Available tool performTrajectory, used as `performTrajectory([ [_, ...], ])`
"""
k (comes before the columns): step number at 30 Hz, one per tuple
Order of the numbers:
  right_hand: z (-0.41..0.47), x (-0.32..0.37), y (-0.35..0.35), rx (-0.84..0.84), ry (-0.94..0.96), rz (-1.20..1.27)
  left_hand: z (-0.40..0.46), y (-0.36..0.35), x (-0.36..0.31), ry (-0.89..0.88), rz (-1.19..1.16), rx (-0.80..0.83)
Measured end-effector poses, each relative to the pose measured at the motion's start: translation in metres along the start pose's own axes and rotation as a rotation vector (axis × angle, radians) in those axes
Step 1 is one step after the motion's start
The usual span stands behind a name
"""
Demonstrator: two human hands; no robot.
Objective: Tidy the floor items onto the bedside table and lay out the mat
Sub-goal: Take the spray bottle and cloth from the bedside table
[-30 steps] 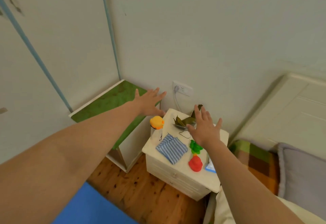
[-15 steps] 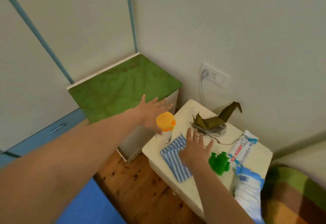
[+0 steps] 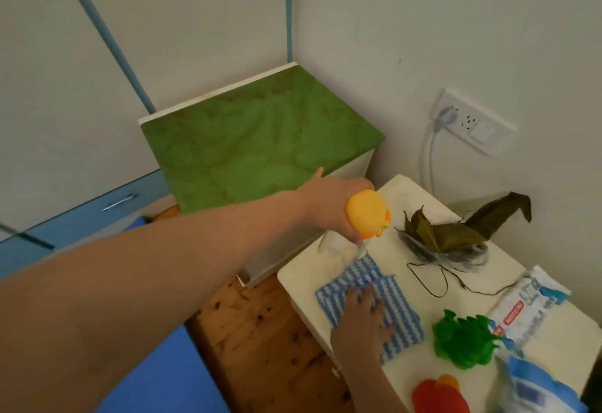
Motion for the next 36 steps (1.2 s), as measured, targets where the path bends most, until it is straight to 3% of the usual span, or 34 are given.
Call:
performTrajectory([
  [8,-0.001,-0.003,0.026,-0.051,0.136,0.072,-0.012,0.014,0.013,0.065,-0.038,-0.093],
  [13,-0.007,0.016,0.116,-0.152,0.274,0.053,-0.026,0.089,0.014,0.116,-0.015,-0.197],
  [19,-0.039,0.105,0.285,-0.27,0.527,0.058,-0.076,0.245,0.029,0.278,0.088,-0.37],
  [23,-0.1,0.172,0.408,-0.453,0.755,0.121,-0.15,0.359,0.039,0.467,0.161,-0.489],
  [27,-0.16,0.223,0.486,-0.574,0.927,0.183,-0.239,0.434,0.04,0.663,0.218,-0.603],
  [36,-0.367,0.349,0.511,-0.572,1.39,0.328,-0.533,0.526,-0.004,1.145,0.42,-0.798],
])
Point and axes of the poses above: each hand's wrist, its own z-axis towards the middle knuckle, its own y-axis out of the back of the hand, x = y × z, the point moved 2 cm from there along z, towards the middle knuckle, and after that the axes turned 14 degrees about -x, right-handed, at the moved point
